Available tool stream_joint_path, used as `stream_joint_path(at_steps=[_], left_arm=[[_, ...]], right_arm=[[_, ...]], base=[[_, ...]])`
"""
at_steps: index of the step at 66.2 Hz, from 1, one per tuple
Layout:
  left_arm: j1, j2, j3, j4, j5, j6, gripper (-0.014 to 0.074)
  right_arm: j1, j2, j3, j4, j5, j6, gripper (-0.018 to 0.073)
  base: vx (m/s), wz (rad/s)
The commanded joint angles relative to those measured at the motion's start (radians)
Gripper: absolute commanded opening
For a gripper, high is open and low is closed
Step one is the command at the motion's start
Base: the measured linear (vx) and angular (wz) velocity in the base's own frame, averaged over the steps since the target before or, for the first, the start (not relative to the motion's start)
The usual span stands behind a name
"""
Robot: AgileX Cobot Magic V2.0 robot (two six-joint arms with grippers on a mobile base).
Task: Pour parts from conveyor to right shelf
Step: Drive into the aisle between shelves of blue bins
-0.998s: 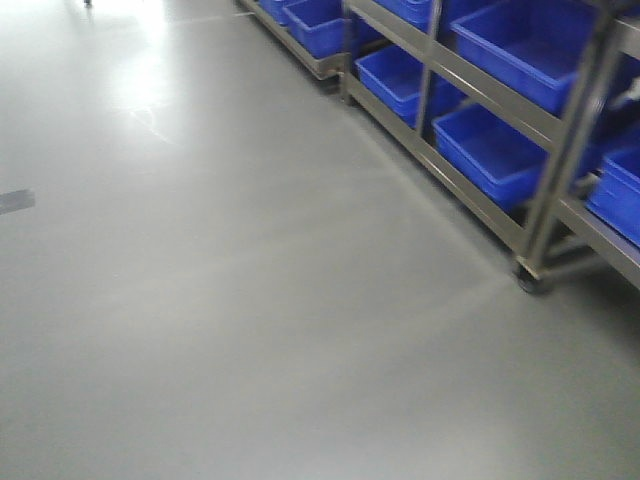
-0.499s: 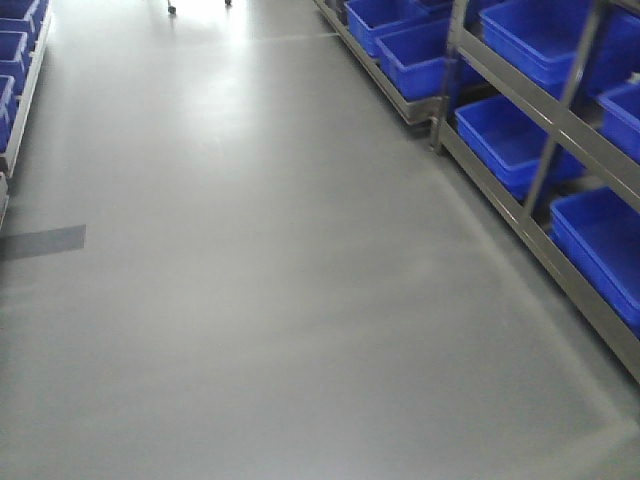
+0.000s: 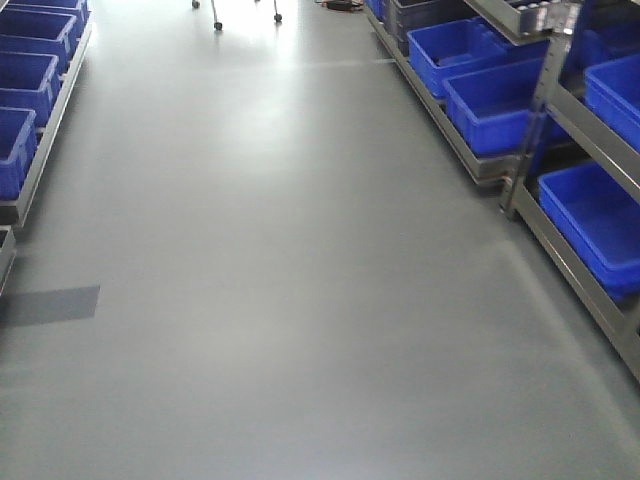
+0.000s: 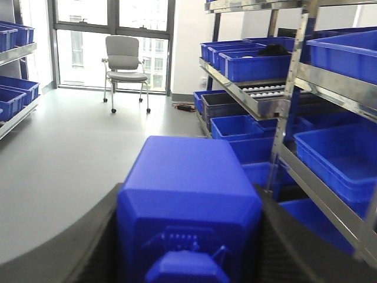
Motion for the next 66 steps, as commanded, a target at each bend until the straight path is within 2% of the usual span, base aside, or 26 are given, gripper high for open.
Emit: stream_joint_path(at_steps=[1, 33, 66], left_arm=[[-0.005, 0.015, -0.026, 0.0, -0.07, -0.004, -0.0006], [-0.005, 0.015, -0.026, 0.0, -0.07, -0.004, -0.0006], [-0.005, 0.015, -0.026, 0.0, -0.07, -0.004, -0.0006]], right_arm=[[-0.004, 0.021, -0.026, -0.007, -0.081, -0.006, -0.0005], [-0.004, 0.021, -0.026, -0.007, -0.081, -0.006, -0.0005], [-0.004, 0.021, -0.026, -0.006, -0.081, -0.006, -0.0005]], base=[[0.72, 0.19], [0.66, 0.14], [0.53, 0.01]])
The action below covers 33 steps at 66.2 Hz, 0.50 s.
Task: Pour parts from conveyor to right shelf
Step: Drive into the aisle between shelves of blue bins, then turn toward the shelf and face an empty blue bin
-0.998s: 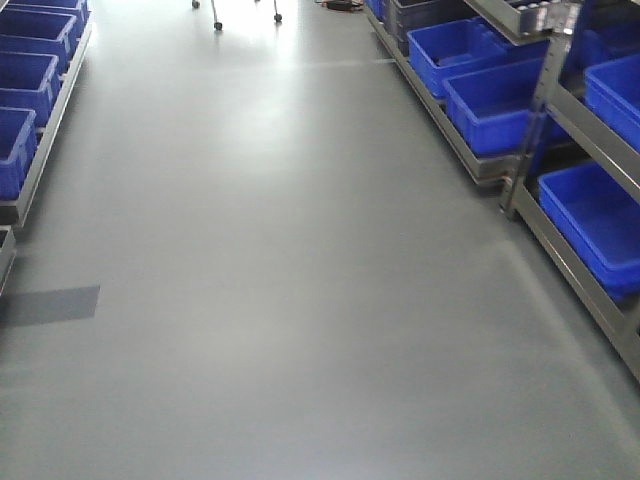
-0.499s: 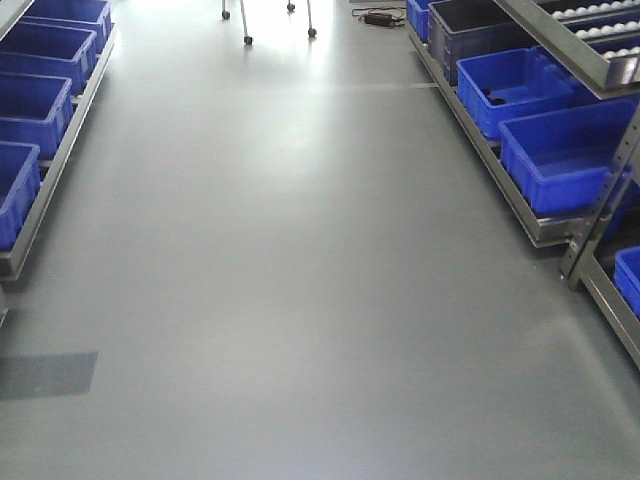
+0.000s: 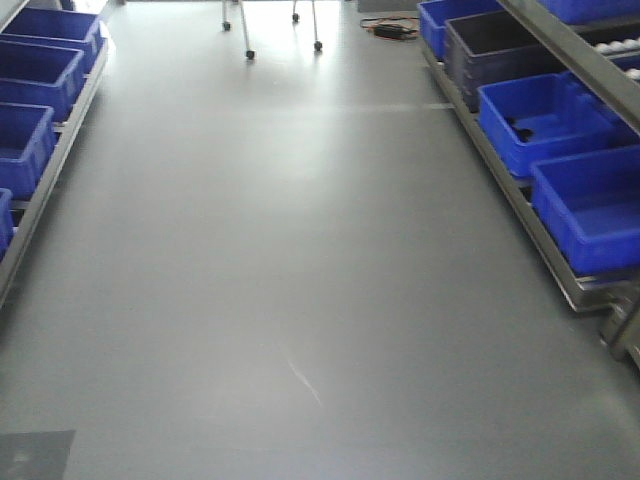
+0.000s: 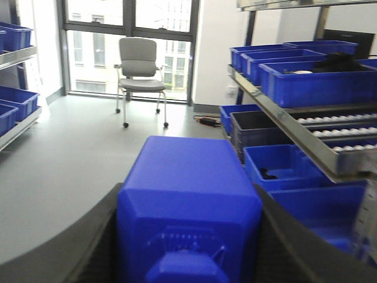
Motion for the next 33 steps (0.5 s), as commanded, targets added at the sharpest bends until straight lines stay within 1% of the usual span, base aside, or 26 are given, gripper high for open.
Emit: stream_joint_path(at_steps=[1, 8, 16, 24, 33], left_arm=[[-0.005, 0.015, -0.026, 0.0, -0.07, -0.004, -0.0006], [-0.005, 0.015, -0.026, 0.0, -0.07, -0.004, -0.0006], [-0.005, 0.015, -0.026, 0.0, -0.07, -0.004, -0.0006], [-0.005, 0.015, -0.026, 0.0, -0.07, -0.004, -0.0006], [-0.005, 0.015, -0.026, 0.0, -0.07, -0.004, -0.0006]], right_arm=[[-0.004, 0.021, -0.026, -0.006, -0.081, -0.006, -0.0005], [-0.004, 0.021, -0.026, -0.006, -0.081, -0.006, -0.0005], [-0.004, 0.021, -0.026, -0.006, -0.081, -0.006, -0.0005], [-0.004, 0.021, -0.026, -0.006, -0.081, -0.006, -0.0005], [-0.004, 0.021, -0.026, -0.006, -0.081, -0.006, -0.0005]], base=[[0.42, 0.31], [0.39, 0.44], [0.32, 0.68], [0.27, 0.9], [0.23, 1.05]])
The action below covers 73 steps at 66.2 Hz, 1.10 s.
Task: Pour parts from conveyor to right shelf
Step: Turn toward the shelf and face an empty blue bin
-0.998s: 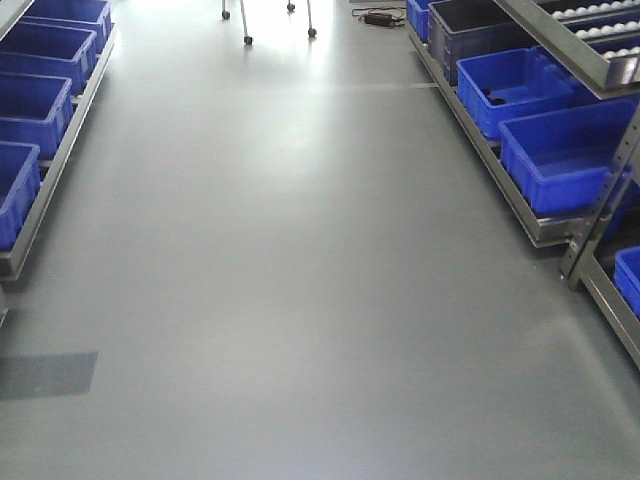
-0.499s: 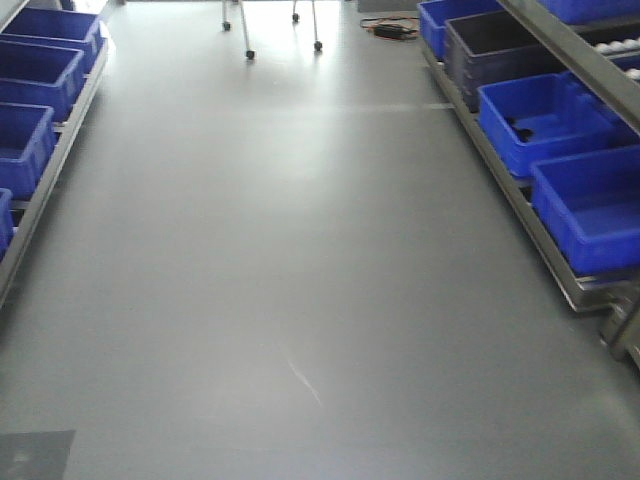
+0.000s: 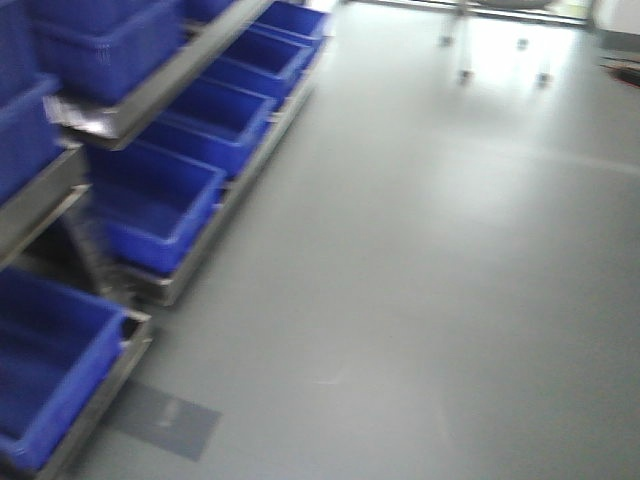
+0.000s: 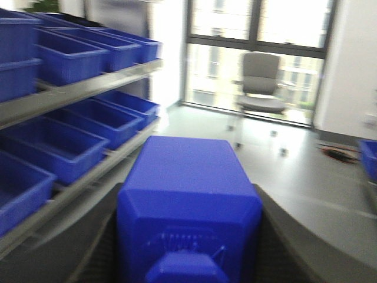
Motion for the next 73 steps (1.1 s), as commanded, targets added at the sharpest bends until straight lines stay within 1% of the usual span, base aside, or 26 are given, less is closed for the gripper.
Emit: stream_joint_path(at_steps=[1, 25, 73], left_arm=[[-0.005, 0.015, -0.026, 0.0, -0.07, -0.004, -0.0006], [-0.005, 0.015, -0.026, 0.0, -0.07, -0.004, -0.0006], [-0.005, 0.015, -0.026, 0.0, -0.07, -0.004, -0.0006]], right_arm=[[-0.004, 0.021, -0.026, -0.006, -0.081, -0.006, -0.0005], [-0.004, 0.021, -0.026, -0.006, -0.081, -0.006, -0.0005], [-0.004, 0.021, -0.026, -0.006, -0.081, -0.006, -0.0005]], base=[[0.2, 1.1], [0.19, 0.98], [0.15, 0.68]])
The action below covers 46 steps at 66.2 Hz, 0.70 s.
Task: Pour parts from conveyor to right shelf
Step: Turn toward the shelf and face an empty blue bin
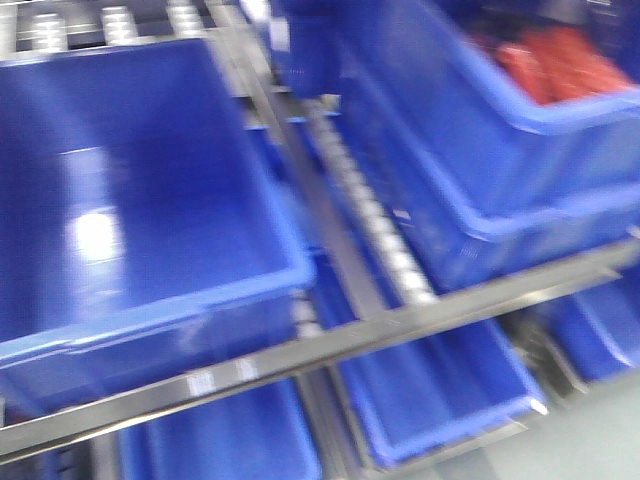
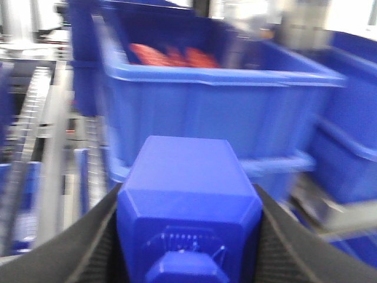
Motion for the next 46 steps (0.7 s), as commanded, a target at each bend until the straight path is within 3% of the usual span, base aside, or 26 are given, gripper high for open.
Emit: stream_joint_path(at_steps=[1, 26, 46], left_arm=[[-0.005, 0.015, -0.026, 0.0, -0.07, -0.004, -0.0006], [-0.005, 0.015, -0.026, 0.0, -0.07, -0.004, -0.0006], [-0.005, 0.015, -0.026, 0.0, -0.07, -0.004, -0.0006]], right_arm=[[-0.004, 0.021, -0.026, -0.006, -0.081, -0.006, -0.0005], [-0.004, 0.021, -0.026, -0.006, -0.081, -0.006, -0.0005], [-0.004, 0.021, -0.026, -0.006, -0.081, -0.006, -0.0005]], base=[[0.11, 0.66], [0.12, 0.58], [0.12, 0.26]])
